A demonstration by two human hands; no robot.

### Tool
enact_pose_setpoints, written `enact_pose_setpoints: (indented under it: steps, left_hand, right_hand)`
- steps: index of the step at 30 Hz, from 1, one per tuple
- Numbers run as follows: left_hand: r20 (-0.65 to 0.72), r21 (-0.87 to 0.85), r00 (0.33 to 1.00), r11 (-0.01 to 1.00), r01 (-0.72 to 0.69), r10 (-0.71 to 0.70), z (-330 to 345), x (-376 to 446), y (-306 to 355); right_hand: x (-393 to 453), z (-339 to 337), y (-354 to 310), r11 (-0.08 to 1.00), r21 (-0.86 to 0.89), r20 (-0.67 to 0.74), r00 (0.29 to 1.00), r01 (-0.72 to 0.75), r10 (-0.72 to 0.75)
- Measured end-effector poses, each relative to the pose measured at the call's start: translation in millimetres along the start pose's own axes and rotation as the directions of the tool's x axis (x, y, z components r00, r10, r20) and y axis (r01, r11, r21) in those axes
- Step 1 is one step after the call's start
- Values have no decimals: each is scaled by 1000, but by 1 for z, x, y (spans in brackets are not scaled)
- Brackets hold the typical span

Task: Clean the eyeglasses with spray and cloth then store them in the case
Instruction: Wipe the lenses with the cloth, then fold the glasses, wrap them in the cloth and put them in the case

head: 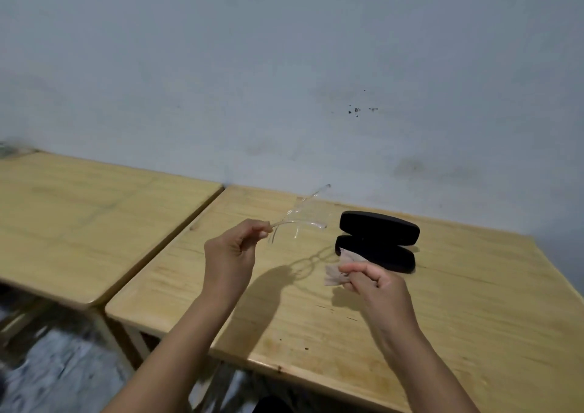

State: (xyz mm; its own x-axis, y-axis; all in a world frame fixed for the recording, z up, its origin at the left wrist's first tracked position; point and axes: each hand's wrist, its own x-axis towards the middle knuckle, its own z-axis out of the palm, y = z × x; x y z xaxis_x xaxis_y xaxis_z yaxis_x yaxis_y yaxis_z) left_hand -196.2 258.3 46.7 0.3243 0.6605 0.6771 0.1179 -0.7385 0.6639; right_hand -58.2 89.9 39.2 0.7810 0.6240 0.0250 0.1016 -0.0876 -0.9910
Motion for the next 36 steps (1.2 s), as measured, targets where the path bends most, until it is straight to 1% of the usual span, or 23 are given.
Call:
enact_pose_setpoints:
  steps: [3, 6, 10, 13, 17, 21, 24, 31, 34, 36]
  left_hand:
    - [-10, 95, 998, 994, -60, 62, -18, -5, -21]
    - [18, 164, 996, 982, -93, 91, -36, -14, -46]
    - [98, 243, 990, 962, -125, 103, -56, -24, -67]
    - [122, 311, 988, 942, -129, 95, -64, -26, -80]
    - [163, 312, 985, 945, -102, 52, -71, -29, -95]
    - [221, 337, 974, 941, -34, -44, -76, -33, -98]
    - [261, 378, 965, 920, -106, 4, -76, -36, -98]
    - [261, 344, 964, 929, -140, 49, -76, -37, -100]
    - [247, 374, 968, 916, -144, 52, -78, -34, -97]
    - [219, 398, 970, 898, -190, 108, -76, -30, -90]
  right_hand:
    - [-3, 4, 7, 1000, -21, 0, 1000, -11, 11]
    - [-6, 10, 14, 999, -37, 4, 1000, -29, 29]
    - [-9, 17, 18, 997, -38, 9, 997, -72, 73]
    - [-11, 20, 17, 995, -53, 33, 996, -79, 81]
    - [-12, 22, 19, 994, -58, 58, 994, -93, 96]
    - [-13, 24, 21, 994, -22, 91, 990, -105, 106]
    - [-13, 25, 23, 994, 5, 102, 989, -110, 109]
    - [-10, 26, 25, 993, 40, 102, 989, -111, 107]
    - [-9, 22, 25, 994, 38, 92, 990, -107, 103]
    - [-8, 18, 24, 994, 38, 89, 991, -101, 97]
